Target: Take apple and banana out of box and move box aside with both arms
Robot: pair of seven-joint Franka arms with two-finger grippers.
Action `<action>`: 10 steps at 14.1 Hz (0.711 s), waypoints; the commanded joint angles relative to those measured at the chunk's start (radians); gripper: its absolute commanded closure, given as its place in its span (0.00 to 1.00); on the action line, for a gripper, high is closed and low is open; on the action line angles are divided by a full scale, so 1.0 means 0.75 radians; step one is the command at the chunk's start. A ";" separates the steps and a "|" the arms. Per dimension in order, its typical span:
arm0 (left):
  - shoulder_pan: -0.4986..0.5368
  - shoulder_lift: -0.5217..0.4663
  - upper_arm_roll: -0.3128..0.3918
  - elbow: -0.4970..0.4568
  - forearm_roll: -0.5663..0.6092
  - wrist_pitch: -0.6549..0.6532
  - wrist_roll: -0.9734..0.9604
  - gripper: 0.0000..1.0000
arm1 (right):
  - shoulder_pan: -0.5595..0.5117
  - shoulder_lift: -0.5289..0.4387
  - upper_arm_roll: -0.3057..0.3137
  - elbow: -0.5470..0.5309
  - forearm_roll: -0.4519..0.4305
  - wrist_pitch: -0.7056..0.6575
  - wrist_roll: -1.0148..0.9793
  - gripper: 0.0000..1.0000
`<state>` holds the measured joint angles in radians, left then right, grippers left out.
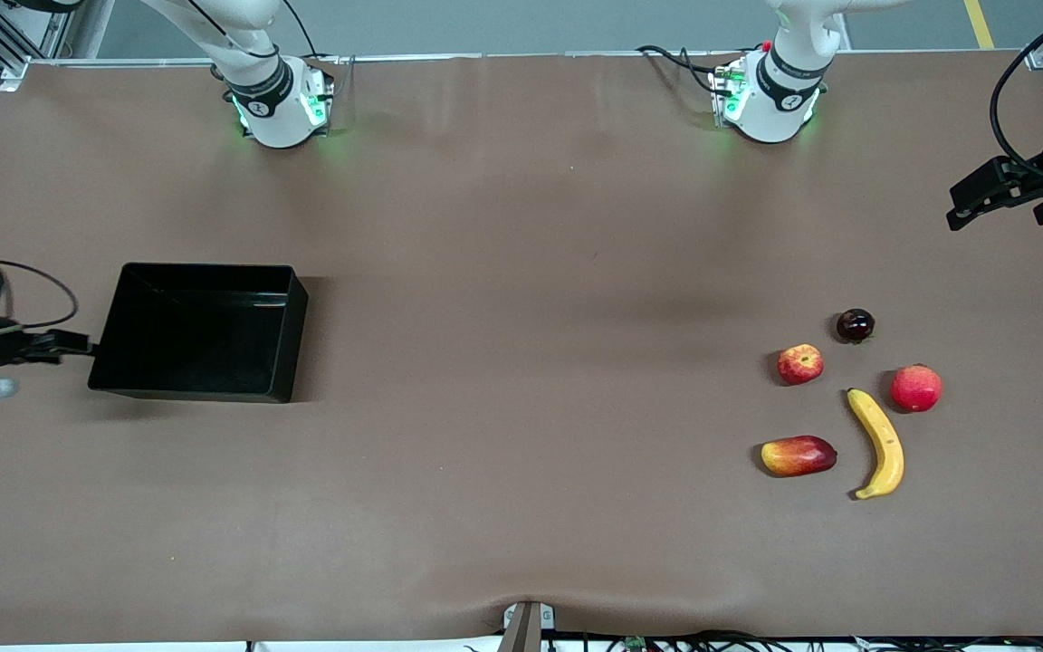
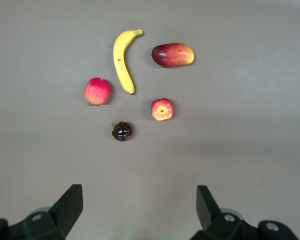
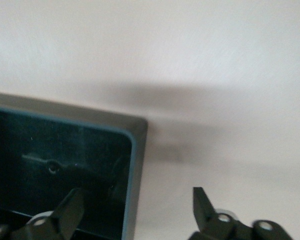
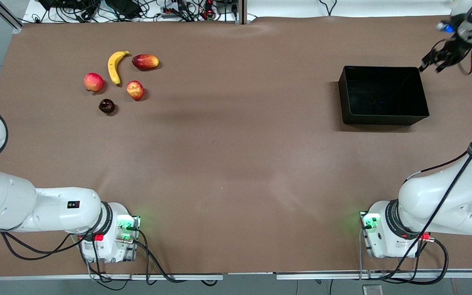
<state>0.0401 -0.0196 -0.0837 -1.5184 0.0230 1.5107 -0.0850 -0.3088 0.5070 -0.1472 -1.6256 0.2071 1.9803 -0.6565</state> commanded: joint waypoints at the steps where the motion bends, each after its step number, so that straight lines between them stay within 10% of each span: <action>1: 0.002 0.016 -0.001 0.002 -0.025 0.027 0.021 0.00 | -0.055 0.003 0.027 0.216 -0.069 -0.108 -0.020 0.00; 5: -0.004 0.045 -0.005 0.000 -0.010 0.053 0.019 0.00 | -0.077 -0.072 0.031 0.259 -0.045 -0.238 -0.073 0.00; 7: -0.008 0.053 -0.005 0.002 -0.006 0.053 0.019 0.00 | -0.221 -0.081 0.033 0.214 0.290 -0.412 -0.139 0.00; 10: -0.011 0.065 -0.011 -0.002 -0.002 0.051 0.017 0.00 | -0.249 -0.075 0.037 0.235 0.309 -0.383 -0.484 0.00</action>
<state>0.0341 0.0301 -0.0893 -1.5209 0.0228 1.5459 -0.0845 -0.4674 0.4634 -0.1472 -1.4367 0.4033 1.6780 -0.9078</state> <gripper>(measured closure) 0.000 0.000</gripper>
